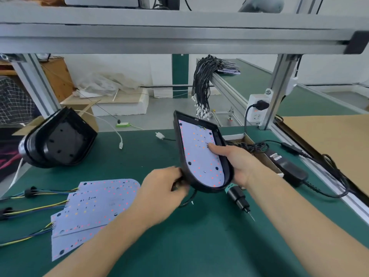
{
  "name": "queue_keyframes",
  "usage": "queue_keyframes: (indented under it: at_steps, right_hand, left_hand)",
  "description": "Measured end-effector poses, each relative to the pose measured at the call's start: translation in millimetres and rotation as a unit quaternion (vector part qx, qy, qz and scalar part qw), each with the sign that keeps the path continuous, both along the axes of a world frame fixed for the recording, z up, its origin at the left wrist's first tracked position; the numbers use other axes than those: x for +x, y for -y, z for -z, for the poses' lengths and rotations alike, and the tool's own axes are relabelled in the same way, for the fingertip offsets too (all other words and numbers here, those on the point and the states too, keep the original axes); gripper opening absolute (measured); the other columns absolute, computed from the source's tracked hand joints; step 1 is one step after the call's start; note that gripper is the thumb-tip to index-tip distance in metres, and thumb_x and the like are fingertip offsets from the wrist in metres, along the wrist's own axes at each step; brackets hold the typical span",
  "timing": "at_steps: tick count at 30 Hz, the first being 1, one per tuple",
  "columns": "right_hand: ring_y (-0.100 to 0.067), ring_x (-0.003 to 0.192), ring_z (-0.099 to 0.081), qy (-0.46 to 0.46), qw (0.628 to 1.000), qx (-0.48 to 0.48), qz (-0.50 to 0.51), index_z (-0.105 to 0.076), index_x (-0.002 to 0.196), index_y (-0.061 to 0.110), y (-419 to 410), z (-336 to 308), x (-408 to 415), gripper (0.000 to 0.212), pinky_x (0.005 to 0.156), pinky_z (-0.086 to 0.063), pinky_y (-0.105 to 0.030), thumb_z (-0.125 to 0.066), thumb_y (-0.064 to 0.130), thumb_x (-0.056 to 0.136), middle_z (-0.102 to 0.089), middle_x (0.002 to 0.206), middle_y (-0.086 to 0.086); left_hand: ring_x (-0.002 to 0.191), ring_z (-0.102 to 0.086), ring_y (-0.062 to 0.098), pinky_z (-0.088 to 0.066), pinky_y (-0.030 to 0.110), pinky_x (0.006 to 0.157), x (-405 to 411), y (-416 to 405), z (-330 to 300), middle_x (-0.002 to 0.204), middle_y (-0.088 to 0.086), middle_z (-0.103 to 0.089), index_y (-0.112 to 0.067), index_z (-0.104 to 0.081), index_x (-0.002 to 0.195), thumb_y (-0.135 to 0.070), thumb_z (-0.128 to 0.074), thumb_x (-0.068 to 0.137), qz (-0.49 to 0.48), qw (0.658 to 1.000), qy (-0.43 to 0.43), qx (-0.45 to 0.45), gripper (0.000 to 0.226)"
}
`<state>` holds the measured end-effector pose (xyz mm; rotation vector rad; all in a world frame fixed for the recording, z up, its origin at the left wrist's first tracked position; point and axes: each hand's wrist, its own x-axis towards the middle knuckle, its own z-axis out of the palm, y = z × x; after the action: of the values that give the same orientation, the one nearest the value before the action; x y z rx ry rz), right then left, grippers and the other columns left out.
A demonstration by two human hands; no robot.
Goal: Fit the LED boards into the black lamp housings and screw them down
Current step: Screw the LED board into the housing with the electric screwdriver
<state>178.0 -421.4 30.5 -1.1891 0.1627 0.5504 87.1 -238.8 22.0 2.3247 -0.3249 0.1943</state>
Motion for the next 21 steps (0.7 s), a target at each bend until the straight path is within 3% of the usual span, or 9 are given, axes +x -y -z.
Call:
queue_keyframes:
  at_steps: [2,4,7,9,12,14,17,19,21]
  right_hand:
    - [-0.021,0.066,-0.072,-0.001,1.000,-0.026,-0.003,-0.068,0.098,0.003,6.4,-1.3,0.3,0.017,0.054,-0.056,-0.029,-0.055,0.014,0.094,-0.075,0.084,-0.010]
    - [-0.020,0.063,-0.072,0.000,0.999,-0.040,0.003,-0.067,0.096,0.003,17.7,-3.8,0.9,0.016,0.051,-0.056,-0.028,-0.054,0.013,0.094,-0.075,0.080,-0.010]
    - [-0.022,0.063,-0.072,0.003,0.999,-0.048,-0.021,-0.071,0.090,0.004,35.9,-9.0,-1.6,0.016,0.049,-0.056,-0.030,-0.061,0.015,0.085,-0.075,0.081,-0.011]
    - [-0.023,0.064,-0.072,0.020,0.997,-0.038,-0.057,-0.076,0.082,0.006,42.2,-13.5,-5.4,0.019,0.051,-0.056,-0.030,-0.063,0.018,0.076,-0.075,0.082,-0.012]
    - [-0.021,0.065,-0.071,0.062,0.993,-0.015,-0.095,-0.079,0.080,0.011,48.1,-19.1,-10.8,0.022,0.056,-0.057,-0.029,-0.059,0.019,0.078,-0.074,0.081,-0.009]
    - [-0.021,0.066,-0.071,0.074,0.991,-0.009,-0.109,-0.079,0.083,0.012,52.4,-24.2,-14.4,0.022,0.060,-0.059,-0.031,-0.058,0.019,0.079,-0.074,0.083,-0.010]
    - [-0.022,0.066,-0.071,0.097,0.991,-0.003,-0.095,-0.078,0.083,0.009,59.5,-34.1,-18.2,0.022,0.060,-0.058,-0.030,-0.059,0.018,0.078,-0.074,0.082,-0.010]
    - [-0.022,0.066,-0.072,0.126,0.991,-0.027,-0.043,-0.074,0.086,0.006,63.8,-38.3,-18.9,0.018,0.055,-0.056,-0.029,-0.063,0.017,0.077,-0.075,0.083,-0.011]
    - [-0.022,0.066,-0.072,0.162,0.984,-0.063,0.029,-0.069,0.092,0.006,67.3,-38.7,-18.4,0.012,0.054,-0.056,-0.030,-0.063,0.012,0.084,-0.075,0.083,-0.010]
  left_hand:
    - [0.082,-0.061,0.011,-0.049,0.026,0.079,-0.9,-11.4,-1.6,0.082,-0.005,-0.069,-0.018,-0.072,0.085,-0.040,-0.063,0.078,0.046,0.989,-0.075,-0.122,0.025]
    - [0.103,-0.060,0.007,-0.042,0.016,0.089,13.4,-29.3,2.8,0.105,-0.009,-0.070,-0.024,-0.074,0.098,-0.033,-0.063,0.079,0.010,0.972,-0.066,-0.227,0.024]
    - [0.135,-0.034,0.020,-0.026,0.027,0.108,55.4,-50.9,14.9,0.145,-0.003,-0.044,-0.023,-0.044,0.141,-0.009,-0.067,0.079,-0.096,0.995,0.027,0.025,0.068]
    - [0.145,-0.014,0.024,-0.014,0.038,0.116,80.0,-50.0,22.5,0.157,0.001,-0.022,-0.022,-0.018,0.152,-0.014,-0.070,0.076,-0.097,0.978,0.026,0.180,0.092]
    - [0.148,0.001,0.022,0.000,0.046,0.119,108.1,-31.7,35.5,0.161,-0.003,-0.006,-0.025,-0.002,0.154,-0.023,-0.068,0.077,-0.055,0.965,0.005,0.255,0.101]
    - [0.148,-0.003,0.021,0.000,0.049,0.119,123.1,-16.3,37.2,0.159,-0.002,-0.016,-0.024,-0.014,0.153,-0.026,-0.064,0.083,-0.050,0.971,-0.012,0.233,0.086]
    - [0.112,-0.054,0.019,-0.036,0.040,0.102,131.2,0.0,24.3,0.109,0.001,-0.065,-0.029,-0.060,0.095,-0.028,-0.048,0.098,-0.024,0.990,-0.062,0.127,0.013]
    - [0.057,-0.058,0.013,-0.043,0.027,0.059,129.4,5.8,17.2,0.065,0.002,-0.065,-0.021,-0.053,0.070,-0.021,-0.046,0.100,-0.009,0.994,-0.107,-0.025,0.030]
    - [0.040,-0.046,0.012,-0.035,0.021,0.044,125.5,14.6,6.5,0.055,0.002,-0.055,-0.014,-0.055,0.076,-0.011,-0.049,0.097,0.004,0.977,-0.146,-0.155,0.022]
